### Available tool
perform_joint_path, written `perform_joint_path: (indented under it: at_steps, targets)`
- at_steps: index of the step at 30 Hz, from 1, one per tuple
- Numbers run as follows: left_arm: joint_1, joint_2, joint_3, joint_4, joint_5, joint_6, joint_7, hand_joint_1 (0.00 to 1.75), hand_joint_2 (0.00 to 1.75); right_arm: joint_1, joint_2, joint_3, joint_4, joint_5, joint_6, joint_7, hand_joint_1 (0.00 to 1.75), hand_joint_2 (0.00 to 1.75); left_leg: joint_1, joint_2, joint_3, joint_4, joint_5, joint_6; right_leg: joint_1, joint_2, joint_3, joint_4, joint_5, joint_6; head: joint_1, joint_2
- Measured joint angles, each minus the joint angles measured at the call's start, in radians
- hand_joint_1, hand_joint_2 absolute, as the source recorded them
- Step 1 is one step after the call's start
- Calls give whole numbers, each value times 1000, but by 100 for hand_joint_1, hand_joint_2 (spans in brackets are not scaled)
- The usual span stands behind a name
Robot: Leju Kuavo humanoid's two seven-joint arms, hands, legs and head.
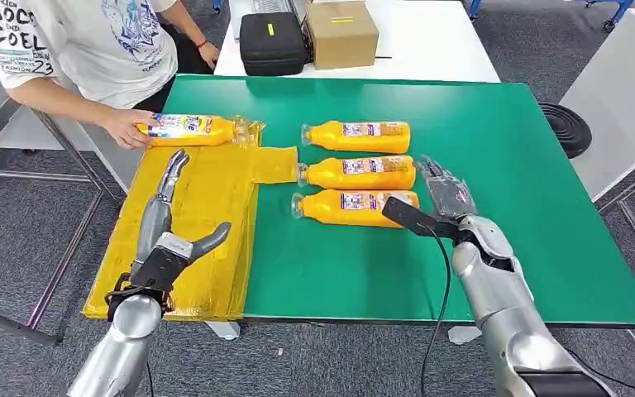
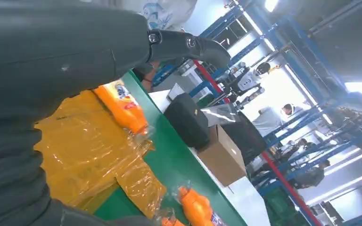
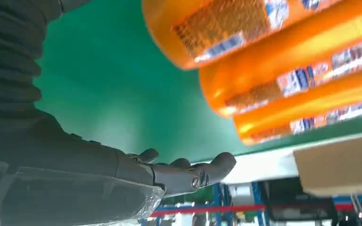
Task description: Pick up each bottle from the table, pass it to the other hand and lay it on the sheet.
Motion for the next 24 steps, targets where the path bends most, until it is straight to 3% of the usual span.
perform_joint_path:
  at_steps: [10, 24]
  targets:
    - [1, -12, 5, 0, -1, -1, 6, 0, 175, -106, 16, 67, 213, 4, 36, -6, 0, 175, 0, 0, 0, 0, 0, 0, 0, 0, 0, 0, 0, 0, 0, 0]
    - [0, -14, 5, 1, -1, -1, 8, 0, 175, -152, 35, 82, 302, 3, 52, -7, 0, 175, 0, 0, 0, 0, 0, 0, 0, 0, 0, 0, 0, 0, 0, 0]
